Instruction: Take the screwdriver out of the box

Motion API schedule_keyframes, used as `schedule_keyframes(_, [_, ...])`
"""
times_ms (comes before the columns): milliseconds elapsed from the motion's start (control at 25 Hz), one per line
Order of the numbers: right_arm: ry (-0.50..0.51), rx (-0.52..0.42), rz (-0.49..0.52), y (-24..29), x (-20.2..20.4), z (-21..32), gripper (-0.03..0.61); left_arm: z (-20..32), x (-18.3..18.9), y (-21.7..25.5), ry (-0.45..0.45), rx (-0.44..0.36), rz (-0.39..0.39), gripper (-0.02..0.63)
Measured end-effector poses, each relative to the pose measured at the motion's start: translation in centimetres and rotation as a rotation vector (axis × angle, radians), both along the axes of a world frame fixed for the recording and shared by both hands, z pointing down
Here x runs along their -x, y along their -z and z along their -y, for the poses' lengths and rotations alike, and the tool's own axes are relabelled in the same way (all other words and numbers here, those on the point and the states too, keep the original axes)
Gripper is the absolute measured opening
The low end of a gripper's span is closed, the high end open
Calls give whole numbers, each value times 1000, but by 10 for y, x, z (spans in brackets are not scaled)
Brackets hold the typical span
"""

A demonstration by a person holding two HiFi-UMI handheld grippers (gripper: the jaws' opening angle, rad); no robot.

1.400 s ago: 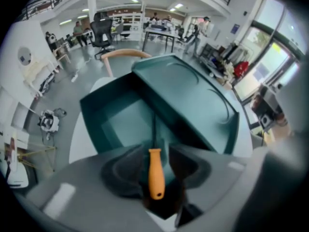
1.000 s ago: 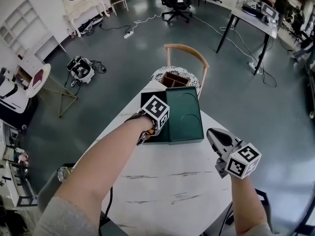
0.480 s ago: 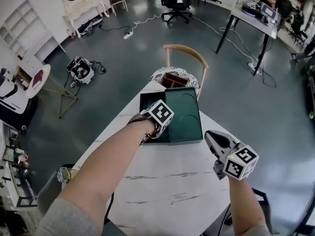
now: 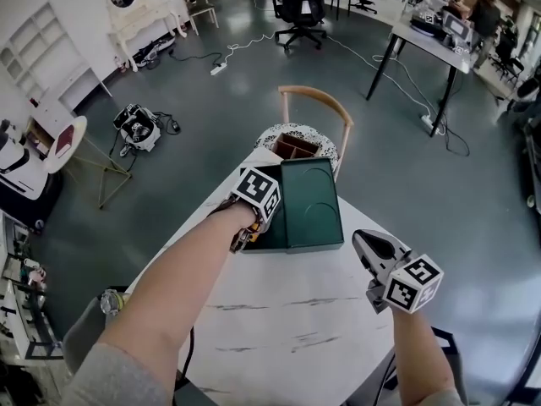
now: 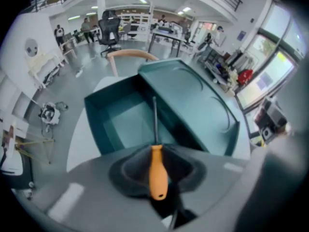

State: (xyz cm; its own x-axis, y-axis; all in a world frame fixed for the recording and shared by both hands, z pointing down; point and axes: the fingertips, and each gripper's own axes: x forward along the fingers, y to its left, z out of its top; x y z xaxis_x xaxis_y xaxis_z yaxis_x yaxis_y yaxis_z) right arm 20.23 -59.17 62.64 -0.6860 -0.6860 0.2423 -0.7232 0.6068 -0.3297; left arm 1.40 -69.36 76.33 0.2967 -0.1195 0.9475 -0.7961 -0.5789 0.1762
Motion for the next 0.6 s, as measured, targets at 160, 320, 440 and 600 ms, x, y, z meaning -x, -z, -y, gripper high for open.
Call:
schedule_keyframes(160, [-12,-2,6,7,0,-5,6,0,4,17,23,-16,-31,75])
schedule_keyframes(320, [-15,-6,3,13,0,-12,6,-5,5,31,11,-35,-40,75])
schedule_keyframes(440, [-16,-9,-3,19,5,-19,6,-10,10,42,4,-49,-47,77])
schedule_keyframes(600, [-16,-19,-9,32,8,-27,6,-17,12,63,3,-75,-69,75])
